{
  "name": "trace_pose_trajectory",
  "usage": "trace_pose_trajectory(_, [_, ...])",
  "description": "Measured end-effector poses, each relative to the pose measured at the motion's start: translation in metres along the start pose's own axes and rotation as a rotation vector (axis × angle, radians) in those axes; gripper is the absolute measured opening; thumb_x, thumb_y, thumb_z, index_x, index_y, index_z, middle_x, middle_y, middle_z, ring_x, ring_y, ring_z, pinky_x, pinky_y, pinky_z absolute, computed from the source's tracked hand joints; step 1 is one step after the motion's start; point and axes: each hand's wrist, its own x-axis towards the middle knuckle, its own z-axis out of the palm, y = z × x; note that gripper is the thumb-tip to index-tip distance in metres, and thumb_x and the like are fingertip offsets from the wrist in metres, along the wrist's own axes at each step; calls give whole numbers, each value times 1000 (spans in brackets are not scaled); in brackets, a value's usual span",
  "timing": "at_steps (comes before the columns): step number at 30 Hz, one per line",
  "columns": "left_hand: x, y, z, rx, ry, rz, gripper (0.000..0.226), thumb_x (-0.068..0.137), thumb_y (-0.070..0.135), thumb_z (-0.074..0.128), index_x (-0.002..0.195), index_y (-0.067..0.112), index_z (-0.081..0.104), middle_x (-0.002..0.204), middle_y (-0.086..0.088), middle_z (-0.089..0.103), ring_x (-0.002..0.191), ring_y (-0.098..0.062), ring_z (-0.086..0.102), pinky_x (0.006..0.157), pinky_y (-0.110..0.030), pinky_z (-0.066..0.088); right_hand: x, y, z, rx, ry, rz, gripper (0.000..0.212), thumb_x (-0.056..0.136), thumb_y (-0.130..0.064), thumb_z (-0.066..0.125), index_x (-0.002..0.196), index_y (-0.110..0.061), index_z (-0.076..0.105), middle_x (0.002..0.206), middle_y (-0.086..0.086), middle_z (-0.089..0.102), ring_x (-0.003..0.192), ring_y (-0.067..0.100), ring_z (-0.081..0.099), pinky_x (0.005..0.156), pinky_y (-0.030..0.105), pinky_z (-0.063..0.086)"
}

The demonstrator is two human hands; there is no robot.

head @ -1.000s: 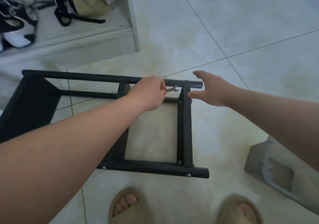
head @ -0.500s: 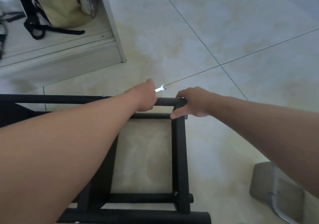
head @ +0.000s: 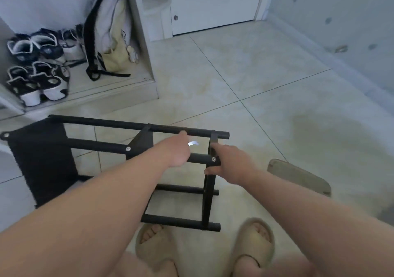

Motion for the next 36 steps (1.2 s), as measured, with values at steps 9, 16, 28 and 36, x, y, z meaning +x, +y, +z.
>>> trace_pose_trajectory(9, [-141, 2, 100, -69, 117, -93, 15, 97, 11, 46, 104, 19, 37, 80, -2, 55, 66, -17, 53, 52, -30, 33, -141, -24, 77, -60, 40, 33, 86, 91, -40, 68, 158, -27, 15, 126, 0, 62, 111, 25, 61, 85, 40, 54])
trace_pose_trajectory(16, [-187, -1, 135, -91, 115, -142, 15, 97, 12, 46, 109, 16, 39, 100, -7, 65, 86, -28, 54, 90, -41, 45, -194, -47, 96, -56, -87, 92, 92, 90, -33, 69, 158, -22, 9, 122, 6, 64, 106, 28, 64, 84, 42, 55])
trace_pose_trajectory(28, [-212, -6, 158, -64, -23, -124, 18, 95, 15, 43, 113, 14, 45, 119, -11, 62, 111, -32, 56, 88, -40, 44, -223, -48, 95, -320, -150, 164, 148, 56, -80, 78, 161, -16, -4, 166, 12, 6, 154, 35, 1, 124, 50, 17])
trace_pose_trajectory(36, [-216, -11, 155, -55, -92, -117, 8, 96, 18, 42, 104, 16, 43, 99, -6, 51, 92, -28, 52, 78, -38, 43, -214, -48, 96, -504, -218, 41, 164, 49, -96, 64, 158, -2, -15, 162, 22, -30, 150, 41, -27, 124, 54, -6])
